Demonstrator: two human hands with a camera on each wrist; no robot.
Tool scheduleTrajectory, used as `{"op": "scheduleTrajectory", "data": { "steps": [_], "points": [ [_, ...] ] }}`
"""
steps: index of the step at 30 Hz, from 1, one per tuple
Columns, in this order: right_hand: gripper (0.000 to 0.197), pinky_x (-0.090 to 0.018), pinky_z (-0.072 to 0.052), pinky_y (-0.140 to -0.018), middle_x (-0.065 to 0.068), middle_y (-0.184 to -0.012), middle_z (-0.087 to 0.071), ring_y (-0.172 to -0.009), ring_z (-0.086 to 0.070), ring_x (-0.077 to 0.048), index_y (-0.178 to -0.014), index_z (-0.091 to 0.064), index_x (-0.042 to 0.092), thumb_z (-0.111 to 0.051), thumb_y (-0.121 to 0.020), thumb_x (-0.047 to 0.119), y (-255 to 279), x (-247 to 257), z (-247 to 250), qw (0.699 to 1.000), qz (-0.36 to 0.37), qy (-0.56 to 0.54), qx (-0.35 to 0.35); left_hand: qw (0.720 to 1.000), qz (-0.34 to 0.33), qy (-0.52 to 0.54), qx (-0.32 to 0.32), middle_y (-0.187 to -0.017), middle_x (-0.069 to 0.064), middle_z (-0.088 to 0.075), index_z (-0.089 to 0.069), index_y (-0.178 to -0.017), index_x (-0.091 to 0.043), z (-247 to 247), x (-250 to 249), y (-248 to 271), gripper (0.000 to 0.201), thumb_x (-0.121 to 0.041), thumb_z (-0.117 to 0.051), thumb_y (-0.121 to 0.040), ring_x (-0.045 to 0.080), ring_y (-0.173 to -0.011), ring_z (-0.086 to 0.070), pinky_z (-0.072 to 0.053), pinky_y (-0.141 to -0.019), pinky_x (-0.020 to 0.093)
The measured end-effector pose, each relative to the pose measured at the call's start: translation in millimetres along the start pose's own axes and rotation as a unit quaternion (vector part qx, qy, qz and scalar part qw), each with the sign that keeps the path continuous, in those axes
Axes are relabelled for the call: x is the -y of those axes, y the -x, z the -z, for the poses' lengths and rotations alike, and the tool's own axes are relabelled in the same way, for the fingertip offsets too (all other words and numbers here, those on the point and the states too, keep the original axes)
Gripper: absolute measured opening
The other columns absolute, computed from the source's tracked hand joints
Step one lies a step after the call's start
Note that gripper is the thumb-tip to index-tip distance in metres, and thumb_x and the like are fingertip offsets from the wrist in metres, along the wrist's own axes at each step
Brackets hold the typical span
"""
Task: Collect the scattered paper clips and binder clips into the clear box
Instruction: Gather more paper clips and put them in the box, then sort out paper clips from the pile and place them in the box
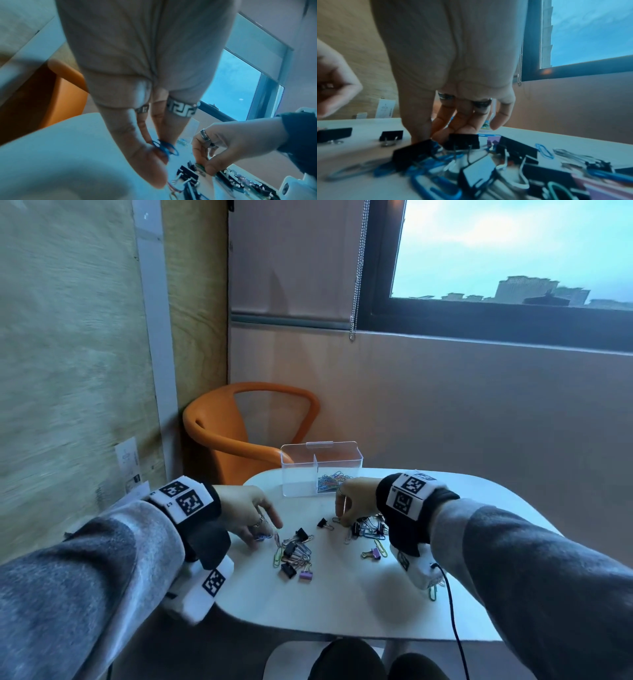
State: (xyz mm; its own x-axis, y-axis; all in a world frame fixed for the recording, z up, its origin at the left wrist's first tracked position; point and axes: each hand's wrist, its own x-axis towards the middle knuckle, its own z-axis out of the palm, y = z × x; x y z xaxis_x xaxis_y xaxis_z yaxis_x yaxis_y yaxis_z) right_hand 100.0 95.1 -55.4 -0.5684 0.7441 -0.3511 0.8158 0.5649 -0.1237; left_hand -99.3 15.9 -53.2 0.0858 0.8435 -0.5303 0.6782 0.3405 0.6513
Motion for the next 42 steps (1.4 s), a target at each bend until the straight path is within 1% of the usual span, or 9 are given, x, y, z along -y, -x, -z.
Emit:
{"op": "scheduleTrajectory", "data": {
  "steps": [8, 14, 18, 22, 26, 28, 32, 37, 42],
  "points": [
    [0.039, -0.023, -0.034, -0.060, 0.003, -0.056, -0.040, -0.054, -0.037, -0.011, -0.054, -0.041, 0.016, -0.059, -0.088, 0.023, -0.5, 12.0, -9.1, 0.989, -0.022, 0.141, -0.023, 0.992, 0.051, 0.102, -0.062, -0.061, 0.005, -0.040, -0.054, -0.073, -0.006, -19.3, -4.0, 1.5, 0.032, 0.001, -0.032, -0.096, 0.011, -0.049, -0.033, -0.032, -0.039, 0.017],
    [0.041, -0.026, -0.038, -0.067, 0.002, -0.057, -0.033, -0.052, -0.032, -0.012, -0.055, -0.032, 0.016, -0.053, -0.090, 0.023, 0.5, 2.9, -7.6, 0.988, -0.037, 0.140, -0.048, 0.990, 0.061, 0.075, -0.099, -0.060, 0.000, -0.033, -0.052, -0.085, -0.013, -20.1, -8.0, 5.0, 0.026, -0.008, -0.028, -0.095, 0.011, -0.049, -0.023, -0.019, -0.044, 0.018],
    [0.041, -0.020, -0.029, -0.056, 0.001, -0.058, -0.035, -0.052, -0.034, -0.013, -0.056, -0.033, 0.016, -0.052, -0.091, 0.024, -1.3, -1.9, -7.5, 0.989, -0.045, 0.135, -0.049, 0.980, 0.060, -0.162, -0.101, -0.078, 0.000, -0.046, -0.060, -0.101, -0.015, -20.8, -7.4, 9.2, 0.021, -0.032, -0.052, -0.092, 0.014, -0.061, -0.039, -0.027, -0.047, 0.018],
    [0.027, -0.021, -0.027, -0.051, 0.000, -0.066, -0.045, -0.060, -0.042, -0.017, -0.067, -0.046, 0.014, -0.053, -0.090, 0.026, 0.2, -0.8, -2.3, 0.993, -0.043, 0.098, -0.057, 0.947, 0.048, -0.307, -0.075, -0.076, -0.006, -0.041, -0.047, -0.073, -0.025, -27.7, -2.3, 6.8, 0.030, -0.044, -0.069, -0.077, 0.013, -0.078, -0.040, -0.028, -0.057, 0.019],
    [0.040, -0.015, -0.032, -0.046, 0.001, -0.055, -0.037, -0.049, -0.032, -0.013, -0.054, -0.038, 0.016, -0.052, -0.091, 0.021, 5.4, -6.4, 13.1, 0.996, -0.013, -0.031, -0.085, 0.949, 0.030, -0.299, -0.098, -0.093, -0.003, -0.057, -0.066, -0.105, -0.016, -27.8, -8.1, -0.9, 0.028, -0.033, -0.066, -0.083, 0.009, -0.084, -0.048, -0.034, -0.058, 0.014],
    [0.034, -0.005, -0.037, -0.050, 0.001, -0.061, -0.046, -0.055, -0.041, -0.011, -0.060, -0.047, 0.015, -0.049, -0.093, 0.023, 12.8, -10.3, 20.1, 0.981, 0.001, -0.169, -0.097, 0.947, 0.017, -0.305, -0.100, -0.084, -0.007, -0.059, -0.068, -0.090, -0.022, -28.0, -10.7, -5.5, 0.009, -0.029, -0.064, -0.084, 0.006, -0.074, -0.049, -0.032, -0.053, 0.012],
    [0.021, -0.030, -0.047, -0.073, -0.001, -0.069, -0.048, -0.067, -0.053, -0.013, -0.072, -0.046, 0.013, -0.046, -0.094, 0.014, 28.5, -19.6, 21.6, 0.772, 0.025, -0.632, -0.063, 0.938, 0.041, -0.331, -0.099, -0.068, -0.009, -0.053, -0.052, -0.060, -0.025, -28.9, -11.3, -14.6, 0.027, -0.028, -0.062, -0.084, 0.010, -0.073, -0.051, -0.032, -0.053, 0.016],
    [0.007, -0.027, -0.055, -0.061, -0.004, -0.074, -0.048, -0.071, -0.054, -0.016, -0.084, -0.048, 0.010, -0.042, -0.085, 0.006, 36.9, -31.3, 10.4, 0.516, 0.047, -0.854, -0.054, 0.938, 0.055, -0.331, -0.083, -0.071, 0.001, -0.050, -0.061, -0.082, -0.012, -33.3, -21.2, -11.2, 0.027, -0.033, -0.048, -0.093, 0.018, -0.065, -0.050, -0.031, -0.051, 0.022],
    [0.019, -0.021, -0.046, -0.049, -0.001, -0.067, -0.043, -0.059, -0.046, -0.013, -0.090, -0.047, 0.011, -0.028, -0.086, 0.008, 45.3, -38.8, 1.5, 0.502, 0.029, -0.863, -0.052, 0.983, 0.015, 0.181, -0.024, -0.051, -0.004, -0.023, -0.028, -0.057, -0.023, -11.8, -32.7, -1.4, 0.021, -0.014, -0.033, -0.076, 0.009, -0.038, -0.017, -0.011, -0.041, 0.012]
  ]
}}
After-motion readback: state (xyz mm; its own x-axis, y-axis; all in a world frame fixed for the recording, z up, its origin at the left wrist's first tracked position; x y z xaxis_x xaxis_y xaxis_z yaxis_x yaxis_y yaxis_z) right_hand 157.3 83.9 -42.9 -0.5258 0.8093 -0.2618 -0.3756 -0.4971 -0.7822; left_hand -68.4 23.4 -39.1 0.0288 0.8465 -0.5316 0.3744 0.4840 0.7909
